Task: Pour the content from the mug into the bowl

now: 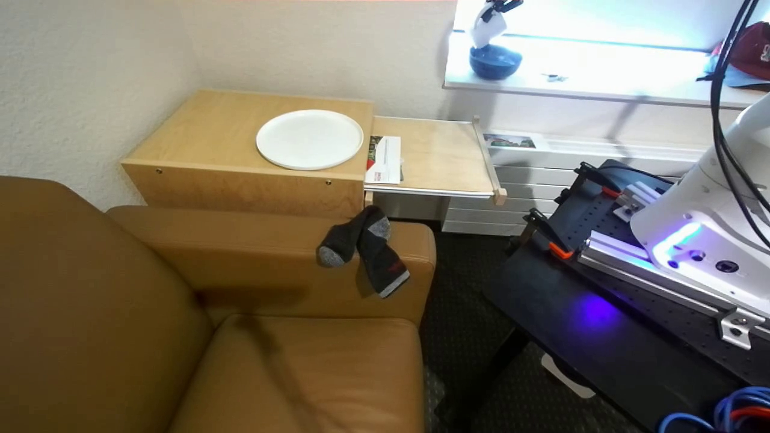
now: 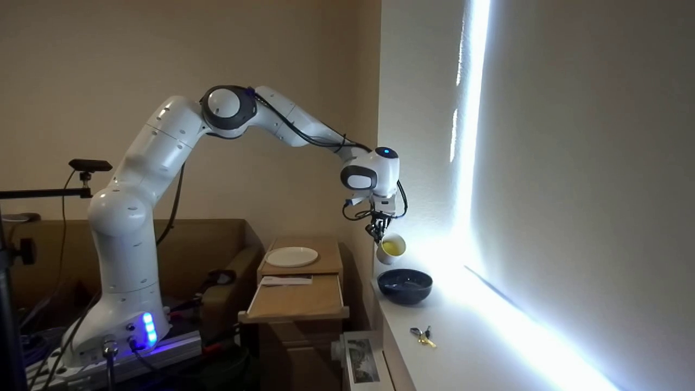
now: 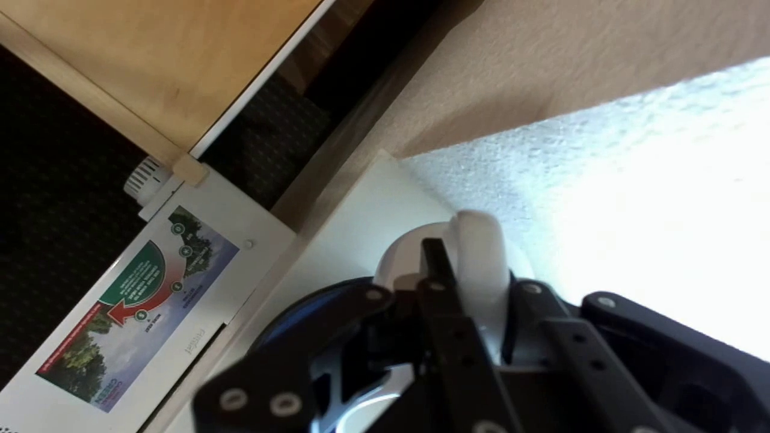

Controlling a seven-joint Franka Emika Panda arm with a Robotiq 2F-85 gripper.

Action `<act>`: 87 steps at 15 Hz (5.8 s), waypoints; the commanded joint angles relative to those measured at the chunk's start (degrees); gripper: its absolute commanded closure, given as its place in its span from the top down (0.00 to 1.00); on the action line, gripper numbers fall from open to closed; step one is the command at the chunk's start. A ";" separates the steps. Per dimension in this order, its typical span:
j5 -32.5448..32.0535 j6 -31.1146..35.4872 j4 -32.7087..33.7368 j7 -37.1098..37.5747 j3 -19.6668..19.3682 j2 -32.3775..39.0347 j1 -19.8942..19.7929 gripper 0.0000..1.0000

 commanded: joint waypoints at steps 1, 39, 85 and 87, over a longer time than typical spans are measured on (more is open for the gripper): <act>3.37 -2.03 2.59 1.91 0.86 2.93 -1.49 0.04; 50.35 -51.61 26.84 -7.75 7.97 29.09 -26.50 0.04; -40.60 1.81 -45.90 -7.69 6.01 -37.00 18.10 0.04; -45.31 10.30 -52.96 -1.61 9.83 -40.13 19.62 0.04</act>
